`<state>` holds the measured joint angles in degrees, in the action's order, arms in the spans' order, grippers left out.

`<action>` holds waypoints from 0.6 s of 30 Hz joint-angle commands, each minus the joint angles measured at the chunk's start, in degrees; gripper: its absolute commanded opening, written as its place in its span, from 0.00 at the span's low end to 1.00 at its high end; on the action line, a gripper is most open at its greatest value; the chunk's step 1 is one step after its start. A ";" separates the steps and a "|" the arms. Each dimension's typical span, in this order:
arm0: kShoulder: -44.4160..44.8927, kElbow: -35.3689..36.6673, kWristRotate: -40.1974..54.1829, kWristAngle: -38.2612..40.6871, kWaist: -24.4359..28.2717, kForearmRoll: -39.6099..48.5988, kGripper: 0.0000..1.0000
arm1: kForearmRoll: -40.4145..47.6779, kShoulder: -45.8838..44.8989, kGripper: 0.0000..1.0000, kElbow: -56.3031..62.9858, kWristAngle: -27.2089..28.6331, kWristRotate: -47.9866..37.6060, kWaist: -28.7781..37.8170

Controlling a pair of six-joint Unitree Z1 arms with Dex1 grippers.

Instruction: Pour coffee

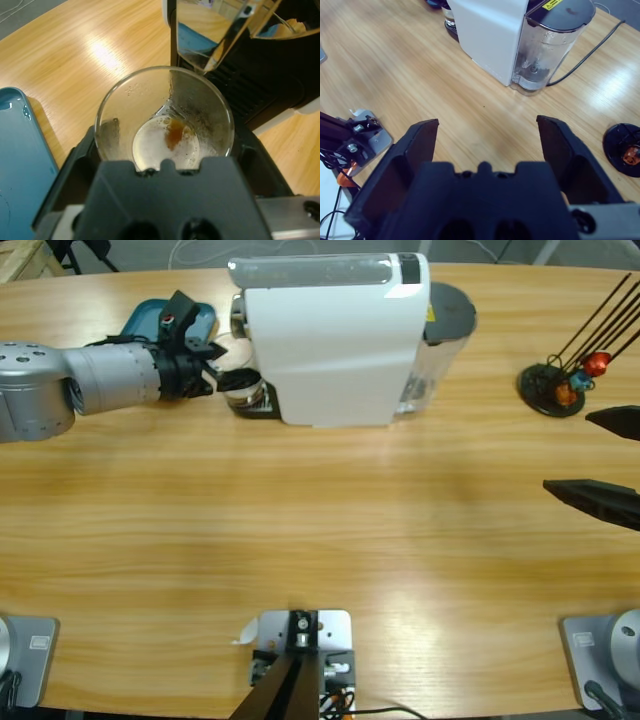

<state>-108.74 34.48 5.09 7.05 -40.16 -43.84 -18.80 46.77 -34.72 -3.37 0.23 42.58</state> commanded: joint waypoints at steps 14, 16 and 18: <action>17.48 -6.36 0.01 -1.17 12.52 9.81 0.36 | 0.99 2.66 0.85 2.03 -1.32 -1.06 0.57; 19.24 -6.23 -0.08 -1.17 16.72 11.07 0.36 | 1.06 2.29 0.85 2.11 -1.23 -1.11 0.57; 18.78 -5.99 -0.70 -1.03 19.64 11.00 0.36 | 1.22 2.04 0.85 2.20 -1.14 -1.20 0.57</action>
<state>-95.24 29.88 5.08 6.59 -29.94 -36.23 -18.16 47.21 -34.68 -3.52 -0.16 42.58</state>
